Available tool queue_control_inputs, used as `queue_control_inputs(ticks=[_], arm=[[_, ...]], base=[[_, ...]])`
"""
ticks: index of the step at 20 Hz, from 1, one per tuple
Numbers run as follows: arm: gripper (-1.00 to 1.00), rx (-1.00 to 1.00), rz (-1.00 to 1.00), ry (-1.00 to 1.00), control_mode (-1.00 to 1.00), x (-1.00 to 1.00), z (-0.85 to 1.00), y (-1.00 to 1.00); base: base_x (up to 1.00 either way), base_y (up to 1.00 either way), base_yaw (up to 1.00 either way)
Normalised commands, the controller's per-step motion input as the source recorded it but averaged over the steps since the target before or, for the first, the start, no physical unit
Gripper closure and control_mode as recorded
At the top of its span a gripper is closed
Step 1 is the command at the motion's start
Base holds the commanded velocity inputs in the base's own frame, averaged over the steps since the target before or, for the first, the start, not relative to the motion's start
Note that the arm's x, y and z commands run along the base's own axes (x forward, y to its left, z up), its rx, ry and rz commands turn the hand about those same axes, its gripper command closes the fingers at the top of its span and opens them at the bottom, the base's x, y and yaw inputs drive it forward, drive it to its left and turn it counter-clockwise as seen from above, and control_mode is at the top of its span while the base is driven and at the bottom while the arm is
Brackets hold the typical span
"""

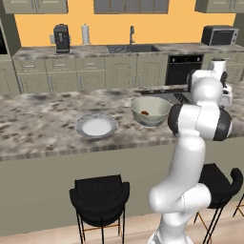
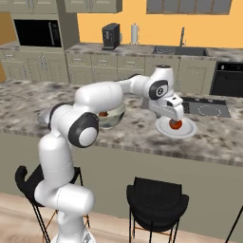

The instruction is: Pick the chicken drumstick and tomato from their plates and place them in the bowl. Then put the bowl in the fridge.

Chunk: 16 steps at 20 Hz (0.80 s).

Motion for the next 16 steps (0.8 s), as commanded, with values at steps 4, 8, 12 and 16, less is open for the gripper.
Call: queue_control_inputs(ticks=[4, 8, 12, 16], arm=[[-1.00, 0.00, 0.00, 0.00, -1.00, 0.42, -0.12, -0.22], [-1.00, 0.00, 0.00, 0.04, -1.00, 0.35, -0.20, -0.20], [-1.00, 0.00, 0.00, 0.06, -1.00, 0.27, -0.19, -0.21], [-1.00, 0.00, 0.00, 0.11, -1.00, 0.35, -0.20, -0.17]], base=[[0.00, 0.00, 0.00], [0.00, 0.00, 0.00], [0.00, 0.00, 0.00], [0.00, 0.00, 0.00]])
